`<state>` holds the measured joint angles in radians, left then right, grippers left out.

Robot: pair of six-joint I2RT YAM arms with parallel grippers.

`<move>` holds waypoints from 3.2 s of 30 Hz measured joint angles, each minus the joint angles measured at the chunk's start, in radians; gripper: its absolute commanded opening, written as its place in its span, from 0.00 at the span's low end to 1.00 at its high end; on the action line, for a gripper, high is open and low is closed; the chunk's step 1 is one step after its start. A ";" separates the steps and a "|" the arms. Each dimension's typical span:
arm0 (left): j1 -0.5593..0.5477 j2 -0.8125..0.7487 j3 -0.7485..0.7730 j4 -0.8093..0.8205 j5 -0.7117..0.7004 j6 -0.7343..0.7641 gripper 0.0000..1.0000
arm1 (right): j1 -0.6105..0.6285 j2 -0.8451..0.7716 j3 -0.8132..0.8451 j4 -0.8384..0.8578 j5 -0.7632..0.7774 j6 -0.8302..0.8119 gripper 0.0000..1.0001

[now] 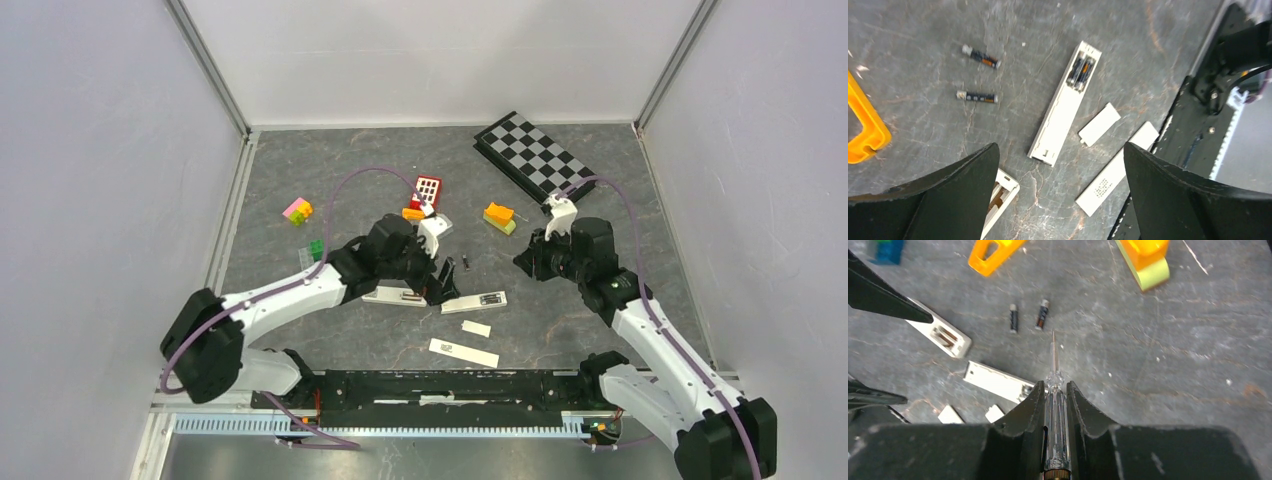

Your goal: Unload the batteries from the remote control

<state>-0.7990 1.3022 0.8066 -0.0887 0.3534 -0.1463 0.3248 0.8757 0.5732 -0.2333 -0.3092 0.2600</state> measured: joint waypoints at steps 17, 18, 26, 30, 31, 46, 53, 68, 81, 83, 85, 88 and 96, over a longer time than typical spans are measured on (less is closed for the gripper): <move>-0.152 0.222 0.016 -0.013 -0.196 0.155 1.00 | 0.000 -0.001 0.094 -0.286 0.022 -0.129 0.00; -0.157 0.230 0.018 -0.012 -0.203 0.166 1.00 | 0.001 0.003 0.094 -0.286 0.021 -0.127 0.00; -0.166 0.296 0.042 -0.003 -0.241 0.232 0.83 | 0.016 0.033 0.094 -0.304 0.019 -0.122 0.00; -0.166 0.326 0.072 -0.024 -0.248 0.262 0.71 | 0.025 0.033 0.094 -0.304 0.019 -0.116 0.00; -0.166 0.338 0.085 -0.039 -0.246 0.271 0.71 | 0.028 0.034 0.094 -0.305 0.019 -0.115 0.00; -0.167 0.362 0.097 -0.075 -0.237 0.327 0.66 | 0.048 0.058 0.094 -0.306 0.021 -0.107 0.00; -0.169 0.386 0.097 -0.082 -0.240 0.346 0.59 | 0.053 0.060 0.094 -0.306 0.024 -0.105 0.00; -0.185 0.383 0.092 -0.076 -0.266 0.354 0.31 | 0.060 0.054 0.094 -0.306 0.016 -0.104 0.00; -0.192 0.377 0.087 -0.076 -0.273 0.399 0.28 | 0.133 0.093 0.093 -0.307 0.081 -0.118 0.00; -0.192 0.377 0.087 -0.077 -0.272 0.405 0.24 | 0.145 0.097 0.089 -0.308 0.105 -0.130 0.00; -0.192 0.377 0.087 -0.077 -0.271 0.410 0.22 | 0.151 0.097 0.083 -0.308 0.122 -0.146 0.00; -0.192 0.377 0.087 -0.077 -0.270 0.412 0.18 | 0.152 0.093 0.072 -0.308 0.140 -0.172 0.00; -0.193 0.377 0.087 -0.077 -0.256 0.425 0.12 | 0.152 0.085 0.051 -0.299 0.151 -0.209 0.00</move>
<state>-0.9920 1.6787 0.8936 -0.1658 0.0978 0.2790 0.4770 0.9607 0.6247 -0.5327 -0.1585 0.0505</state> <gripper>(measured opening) 0.421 0.228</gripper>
